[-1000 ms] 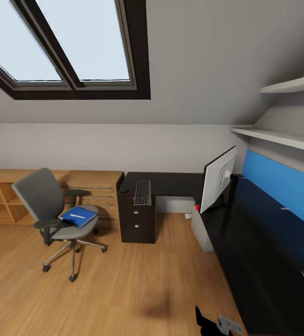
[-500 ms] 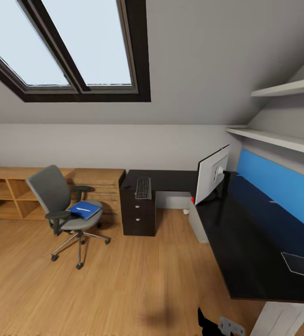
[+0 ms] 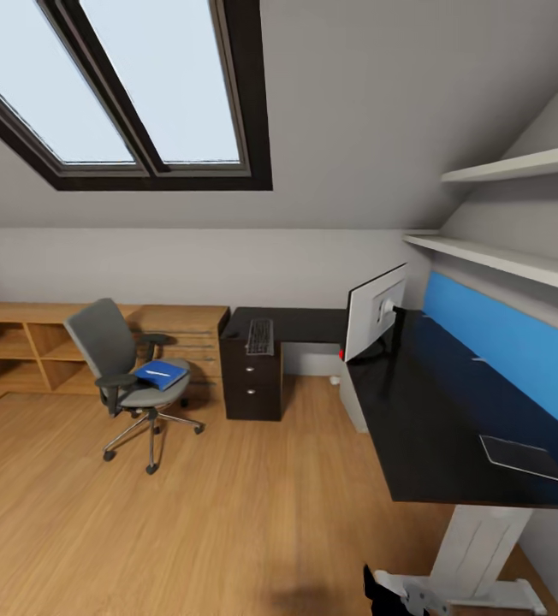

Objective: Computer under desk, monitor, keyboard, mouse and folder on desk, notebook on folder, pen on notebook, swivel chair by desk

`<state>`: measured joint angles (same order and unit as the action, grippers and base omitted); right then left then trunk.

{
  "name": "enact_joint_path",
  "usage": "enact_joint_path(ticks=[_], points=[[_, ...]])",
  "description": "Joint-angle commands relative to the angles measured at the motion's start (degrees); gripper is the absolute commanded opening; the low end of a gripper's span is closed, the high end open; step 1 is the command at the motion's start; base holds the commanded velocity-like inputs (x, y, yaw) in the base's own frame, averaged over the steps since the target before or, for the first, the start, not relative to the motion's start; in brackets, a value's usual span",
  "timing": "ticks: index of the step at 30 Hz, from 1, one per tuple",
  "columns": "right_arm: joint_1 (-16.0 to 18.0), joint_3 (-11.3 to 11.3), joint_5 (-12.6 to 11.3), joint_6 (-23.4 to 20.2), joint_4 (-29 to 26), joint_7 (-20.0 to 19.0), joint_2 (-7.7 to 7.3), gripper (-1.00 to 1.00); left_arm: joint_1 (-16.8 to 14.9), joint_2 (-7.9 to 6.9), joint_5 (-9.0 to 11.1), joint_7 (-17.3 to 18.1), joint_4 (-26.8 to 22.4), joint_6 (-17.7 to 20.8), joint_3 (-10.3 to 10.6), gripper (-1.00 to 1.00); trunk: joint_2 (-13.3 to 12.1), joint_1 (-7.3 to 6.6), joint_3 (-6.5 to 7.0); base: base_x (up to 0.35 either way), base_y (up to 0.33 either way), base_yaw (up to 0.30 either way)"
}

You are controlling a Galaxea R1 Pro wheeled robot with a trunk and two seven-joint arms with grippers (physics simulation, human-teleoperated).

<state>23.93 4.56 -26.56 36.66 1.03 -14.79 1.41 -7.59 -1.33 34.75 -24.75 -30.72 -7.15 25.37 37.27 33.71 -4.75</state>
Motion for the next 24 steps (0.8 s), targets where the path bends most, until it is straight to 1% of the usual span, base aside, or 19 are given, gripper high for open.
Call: enact_joint_path(ticks=[1,9,13,17,24], points=[[0.07,0.45,-0.22,0.16,0.11,-0.51,0.0,1.0,-0.06,-0.05,0.6,-0.39,-0.05,-0.32,0.52,1.0,-0.32,-0.24,0.08,-0.328,-0.182,0.0],[0.07,0.45,-0.24,0.24,0.11,-0.51,-0.01,1.0,-0.06,-0.04,0.58,-0.39,-0.05,-0.32,0.55,1.0,-3.53,-2.0,1.52,-0.309,-0.206,0.0],[0.07,0.51,-0.23,0.25,0.11,-0.51,-0.04,1.0,-0.06,0.01,0.51,-0.36,-0.05,-0.35,0.7,1.0,-3.53,-2.0,1.52,-0.243,-0.233,0.0],[0.07,0.53,-0.24,0.25,0.08,-0.51,-0.12,1.0,-0.06,0.01,0.46,-0.29,-0.05,-0.39,0.7,1.0,-3.53,-2.0,1.52,-0.11,-0.113,-0.014],[0.07,0.54,-0.2,0.25,0.09,-0.51,-0.17,1.0,-0.06,0.02,0.45,-0.23,-0.05,-0.41,0.7,1.0,-3.53,-2.0,1.52,-0.029,-0.029,-0.159]])
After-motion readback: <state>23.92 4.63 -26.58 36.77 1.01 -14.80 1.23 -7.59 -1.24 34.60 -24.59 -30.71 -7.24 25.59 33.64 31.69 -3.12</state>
